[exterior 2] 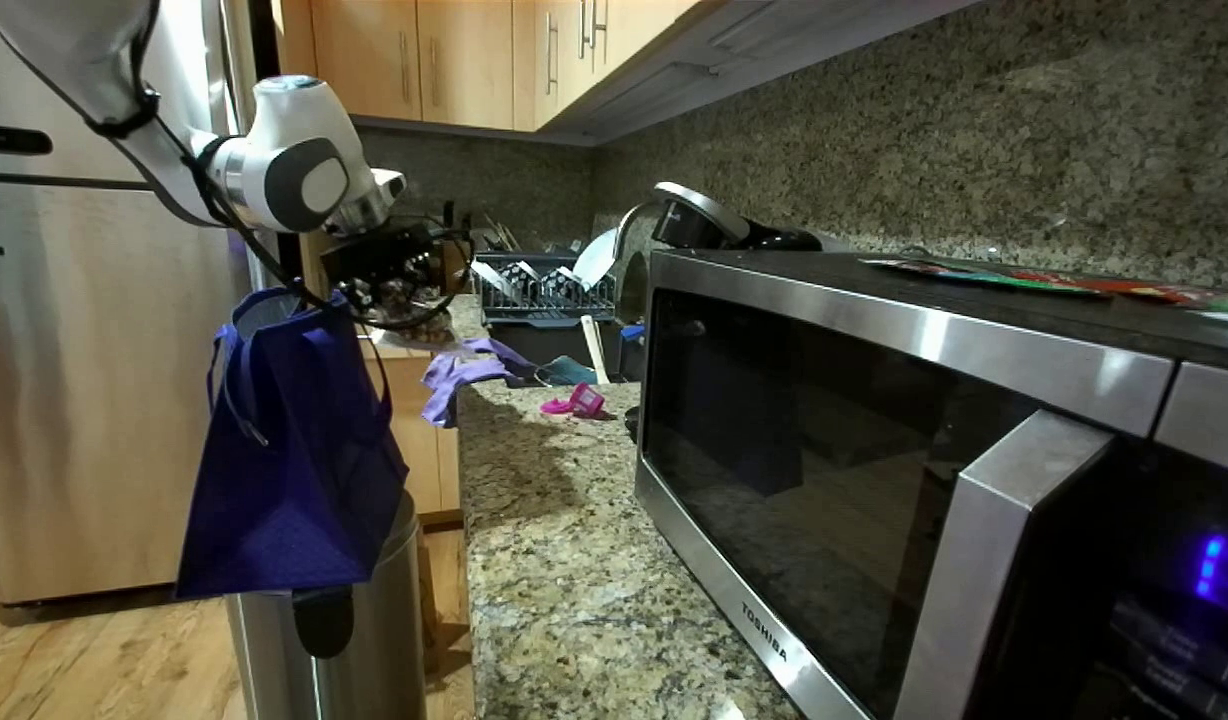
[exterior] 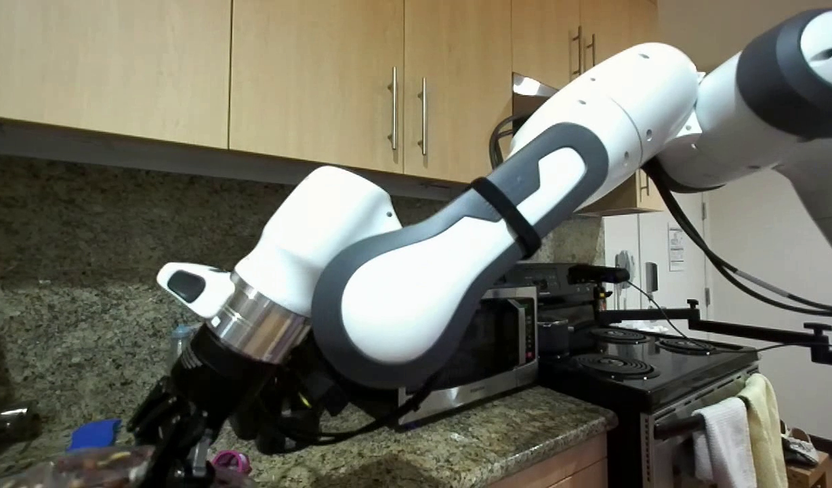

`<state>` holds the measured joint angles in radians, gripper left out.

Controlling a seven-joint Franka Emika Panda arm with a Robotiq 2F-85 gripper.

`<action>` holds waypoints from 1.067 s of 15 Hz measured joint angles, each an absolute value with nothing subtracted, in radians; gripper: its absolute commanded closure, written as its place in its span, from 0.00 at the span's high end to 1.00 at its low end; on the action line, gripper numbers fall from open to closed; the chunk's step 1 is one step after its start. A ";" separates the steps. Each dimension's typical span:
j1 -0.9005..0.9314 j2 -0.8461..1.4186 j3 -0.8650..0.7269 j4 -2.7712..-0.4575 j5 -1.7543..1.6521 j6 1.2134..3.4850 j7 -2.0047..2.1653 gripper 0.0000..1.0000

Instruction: Pick the plastic bag from the counter and put it inside the blue bag

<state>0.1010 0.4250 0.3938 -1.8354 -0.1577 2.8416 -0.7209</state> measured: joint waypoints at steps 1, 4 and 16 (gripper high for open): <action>0.083 0.422 0.431 -1.822 -0.137 2.862 -0.745 0.10; 0.038 0.403 0.527 -1.773 -0.110 2.918 -0.796 0.10; -0.502 0.548 1.330 -1.791 0.555 2.887 -1.329 0.09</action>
